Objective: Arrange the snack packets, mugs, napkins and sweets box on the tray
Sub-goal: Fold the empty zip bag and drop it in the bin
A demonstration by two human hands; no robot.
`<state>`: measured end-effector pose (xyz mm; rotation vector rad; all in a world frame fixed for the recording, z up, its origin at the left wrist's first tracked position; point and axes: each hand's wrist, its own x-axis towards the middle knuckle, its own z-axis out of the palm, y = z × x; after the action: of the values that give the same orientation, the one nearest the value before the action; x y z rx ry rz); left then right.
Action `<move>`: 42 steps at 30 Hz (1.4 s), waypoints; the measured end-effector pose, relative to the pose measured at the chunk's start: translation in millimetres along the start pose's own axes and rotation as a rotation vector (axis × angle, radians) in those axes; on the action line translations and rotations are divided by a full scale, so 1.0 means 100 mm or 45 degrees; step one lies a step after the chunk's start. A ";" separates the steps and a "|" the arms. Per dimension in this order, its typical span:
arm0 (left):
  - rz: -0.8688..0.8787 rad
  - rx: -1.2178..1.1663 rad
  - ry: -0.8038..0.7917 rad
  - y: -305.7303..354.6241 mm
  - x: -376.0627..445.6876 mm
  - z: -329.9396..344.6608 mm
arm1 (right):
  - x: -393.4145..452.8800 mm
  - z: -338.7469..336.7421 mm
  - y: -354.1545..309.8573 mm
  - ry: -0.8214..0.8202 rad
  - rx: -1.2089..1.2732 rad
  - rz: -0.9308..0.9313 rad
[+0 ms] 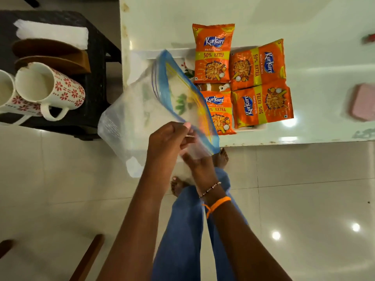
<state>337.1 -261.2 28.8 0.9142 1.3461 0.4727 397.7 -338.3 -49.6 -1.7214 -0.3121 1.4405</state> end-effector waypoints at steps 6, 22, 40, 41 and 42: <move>0.214 0.183 0.224 0.08 0.23 -0.20 | -0.06 -0.66 -0.45 -0.443 0.367 -0.134; 0.018 0.164 -0.275 -0.07 0.40 0.67 | -0.16 -2.25 -0.49 0.168 0.353 -0.049; 0.760 1.197 -0.503 0.23 -0.06 3.39 | -0.72 -4.63 -0.50 0.858 -0.773 -0.280; 0.818 1.208 -0.407 0.23 -0.11 3.60 | -0.74 -4.75 -0.52 0.993 -0.797 -0.308; 0.863 1.200 -0.299 0.21 -0.15 3.80 | -0.78 -4.86 -0.53 1.122 -0.830 -0.360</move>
<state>702.5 -369.0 40.6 2.1635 0.9872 0.1948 827.3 -571.0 31.3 -2.5144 -0.5329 0.2785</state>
